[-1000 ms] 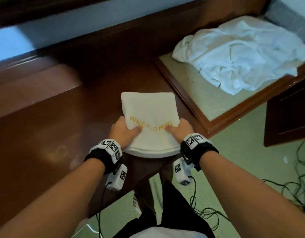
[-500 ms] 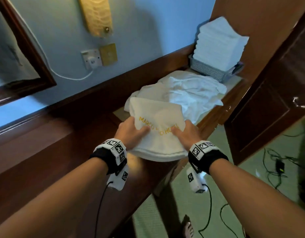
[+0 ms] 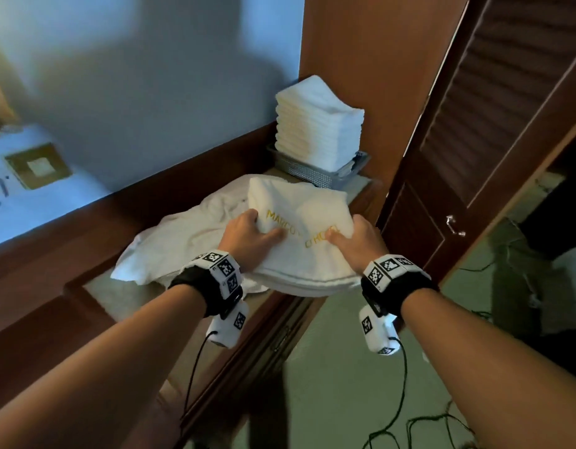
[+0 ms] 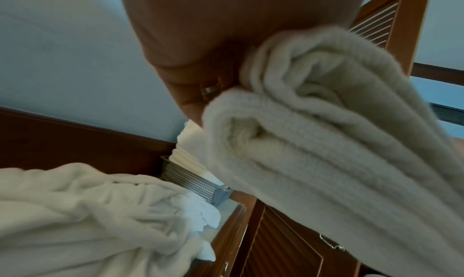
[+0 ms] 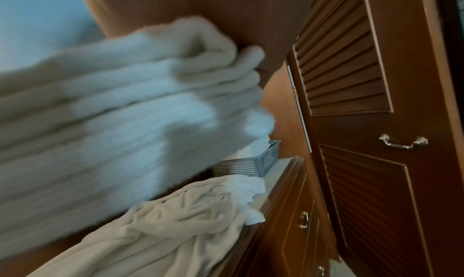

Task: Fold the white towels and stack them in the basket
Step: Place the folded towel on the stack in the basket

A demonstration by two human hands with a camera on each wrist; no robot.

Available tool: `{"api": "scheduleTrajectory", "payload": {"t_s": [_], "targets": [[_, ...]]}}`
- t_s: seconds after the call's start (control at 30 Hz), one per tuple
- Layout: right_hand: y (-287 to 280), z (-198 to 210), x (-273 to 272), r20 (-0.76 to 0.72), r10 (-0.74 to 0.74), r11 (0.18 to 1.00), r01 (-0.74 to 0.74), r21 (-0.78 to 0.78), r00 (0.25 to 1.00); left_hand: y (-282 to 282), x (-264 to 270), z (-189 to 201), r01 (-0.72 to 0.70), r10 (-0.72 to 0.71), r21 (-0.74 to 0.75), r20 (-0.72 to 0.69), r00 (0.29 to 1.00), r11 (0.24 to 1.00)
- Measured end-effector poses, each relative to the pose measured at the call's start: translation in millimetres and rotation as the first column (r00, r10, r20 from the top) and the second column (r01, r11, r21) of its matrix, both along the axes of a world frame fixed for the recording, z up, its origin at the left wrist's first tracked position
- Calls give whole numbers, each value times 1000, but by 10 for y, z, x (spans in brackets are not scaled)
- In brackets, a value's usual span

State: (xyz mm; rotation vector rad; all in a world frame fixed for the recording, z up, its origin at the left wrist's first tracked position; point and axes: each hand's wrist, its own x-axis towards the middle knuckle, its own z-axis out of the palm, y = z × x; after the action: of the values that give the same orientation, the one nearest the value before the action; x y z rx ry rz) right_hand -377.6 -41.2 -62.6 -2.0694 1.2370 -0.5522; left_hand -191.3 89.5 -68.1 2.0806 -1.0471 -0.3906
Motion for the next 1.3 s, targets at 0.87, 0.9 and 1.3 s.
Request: {"api": "scheduleTrajectory", "payload": {"t_s": [0.87, 0.9, 1.3], "targets": [[-4409, 547, 153, -116, -227, 940, 186, -287, 967, -4728, 407, 518, 268, -272, -154, -9, 962, 951], [-4548, 593, 262, -117, -211, 935, 165, -313, 970, -4824, 486, 539, 250, -255, -168, -7, 967, 953], [-6588, 1033, 1852, -97, 87, 858, -124, -498, 991, -6086, 1273, 758, -38, 7, -348, -91, 996, 937]]}}
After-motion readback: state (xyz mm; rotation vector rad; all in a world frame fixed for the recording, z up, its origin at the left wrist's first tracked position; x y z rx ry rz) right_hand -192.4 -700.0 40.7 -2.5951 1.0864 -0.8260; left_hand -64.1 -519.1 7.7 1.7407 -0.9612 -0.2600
